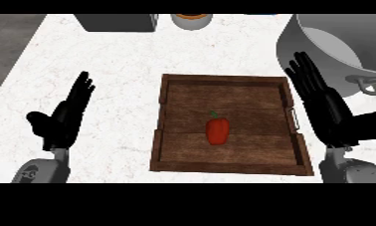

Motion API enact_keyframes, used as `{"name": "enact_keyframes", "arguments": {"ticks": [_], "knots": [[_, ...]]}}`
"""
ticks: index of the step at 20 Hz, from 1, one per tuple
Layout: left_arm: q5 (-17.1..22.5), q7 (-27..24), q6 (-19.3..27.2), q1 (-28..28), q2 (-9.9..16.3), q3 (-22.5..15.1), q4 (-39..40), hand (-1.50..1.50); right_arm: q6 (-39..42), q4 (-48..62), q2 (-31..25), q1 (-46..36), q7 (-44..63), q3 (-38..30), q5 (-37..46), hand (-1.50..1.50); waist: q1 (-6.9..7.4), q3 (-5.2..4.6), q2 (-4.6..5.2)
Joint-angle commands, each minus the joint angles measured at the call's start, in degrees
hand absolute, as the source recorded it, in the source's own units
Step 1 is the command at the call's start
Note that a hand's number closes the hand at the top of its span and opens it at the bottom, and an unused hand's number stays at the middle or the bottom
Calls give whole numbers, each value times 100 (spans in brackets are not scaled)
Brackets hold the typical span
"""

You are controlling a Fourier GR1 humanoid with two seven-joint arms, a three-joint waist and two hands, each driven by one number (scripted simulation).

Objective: Pick the bell pepper from the tray and place it in the pot

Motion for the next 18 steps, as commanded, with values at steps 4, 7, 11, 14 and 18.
{"name": "enact_keyframes", "arguments": {"ticks": [4, 7, 11, 14, 18], "knots": [[-36, 817, 494, -429, 159, 260, -1106, 0, 348, 1168, -286, -1115, -973, -107, 596, 150, 147, 46, 142], [-35, 579, 405, -426, 100, 236, -763, 0, 636, 780, -1849, -1323, -1209, 465, 2367, 150, 280, -152, 43], [-143, 1439, 877, -876, -62, 119, -1336, 0, -503, 2888, -521, -1400, -3036, 104, 2359, -150, 165, 51, 180], [-202, 1669, 995, -695, -42, 194, -1540, 0, -370, 2773, -291, -1232, -3864, 170, 2175, -150, 52, 41, 142], [-202, 1389, 751, -552, 11, 427, -1408, 0, 258, 2144, -795, -1179, -3496, 258, 2303, -150, -33, 31, 127]]}}
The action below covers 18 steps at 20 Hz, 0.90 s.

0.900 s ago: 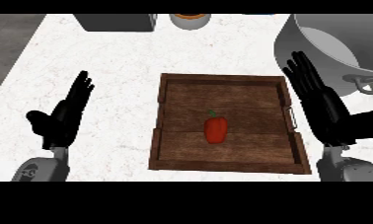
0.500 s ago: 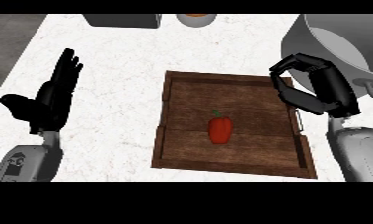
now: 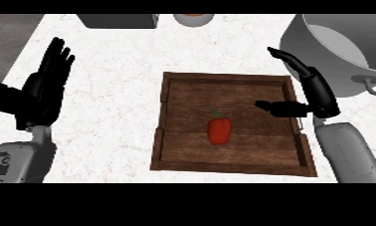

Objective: Pick the bell pepper from the tray and place it in the pot

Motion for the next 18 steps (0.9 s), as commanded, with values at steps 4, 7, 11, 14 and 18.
{"name": "enact_keyframes", "arguments": {"ticks": [4, 7, 11, 14, 18], "knots": [[-150, 363, 158, -113, -148, -84, -227, 0, 1056, -1062, -625, 21, 1196, 438, 195, -150, -129, -8, -36], [-88, 337, 135, -70, -53, 58, -190, 0, 1619, -1196, -755, -474, 2282, 1107, 575, -150, -88, -21, -57], [9, 380, -28, 120, 86, 138, -444, 0, 2259, -1458, -955, -602, 3105, 1677, 931, -150, -41, -18, -60], [-167, 197, 75, 11, -136, -1, -128, 0, 2810, -1523, -763, -1174, 3933, 1927, 934, -150, -41, -15, -23], [-121, 245, 14, 168, -51, 149, -343, 0, 3123, -1550, -216, -1265, 4837, 2270, 1069, -150, -30, -9, -20]]}}
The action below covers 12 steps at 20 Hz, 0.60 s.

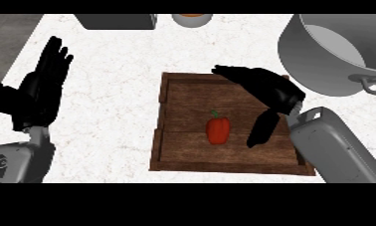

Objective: Pick the bell pepper from the tray and place it in the pot

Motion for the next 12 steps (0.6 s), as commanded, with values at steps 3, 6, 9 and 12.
{"name": "enact_keyframes", "arguments": {"ticks": [3, 6, 9, 12], "knots": [[-149, 200, 49, 249, -25, -11, -430, 0, 553, -587, 518, 138, 1412, 455, 233, -150, -13, 8, 4], [-71, 132, -145, 31, -51, 176, -179, 0, 335, -351, 1053, 314, 1329, 552, 586, -150, -12, 9, 19], [-190, 82, -199, 246, -139, 190, -301, 0, 689, -659, 651, 807, 976, 230, 603, -150, -30, 10, 17], [-50, 495, -306, -13, -36, 401, -381, 0, 808, 9, 1200, 128, 1208, 98, 860, -150, -4, 10, 22]]}}
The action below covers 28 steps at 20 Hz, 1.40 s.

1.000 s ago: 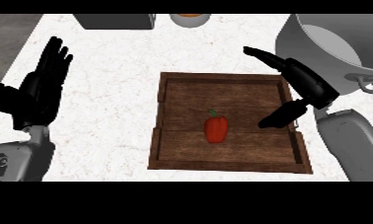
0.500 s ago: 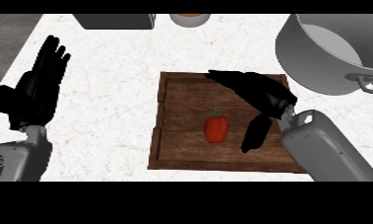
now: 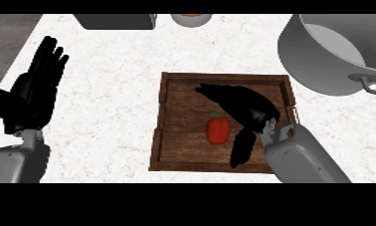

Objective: Pick the bell pepper from the tray and place it in the pot

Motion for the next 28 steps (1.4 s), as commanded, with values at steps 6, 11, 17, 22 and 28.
{"name": "enact_keyframes", "arguments": {"ticks": [6, 11, 17, 22, 28], "knots": [[-247, -75, -70, 325, -204, -49, -190, 0, -471, 421, 361, 444, -11, 439, 1257, -150, 11, 1, 2], [-473, 129, 12, 99, -422, -72, -220, 0, -182, 994, 488, 103, -589, -222, 1389, -150, 8, 2, 4], [-276, 87, -395, 188, -281, 238, -247, 0, -454, 1448, 801, 278, -845, -121, 1921, -150, 9, 1, 4], [-313, 28, -392, -327, -358, 321, 316, 0, -563, 1872, 715, 44, -1069, -552, 2092, -150, -4, 1, 11], [-189, -195, -644, 241, -290, 474, 36, 0, -618, 2202, 673, -15, -1902, -71, 2475, 150, 43, 0, 11]]}}
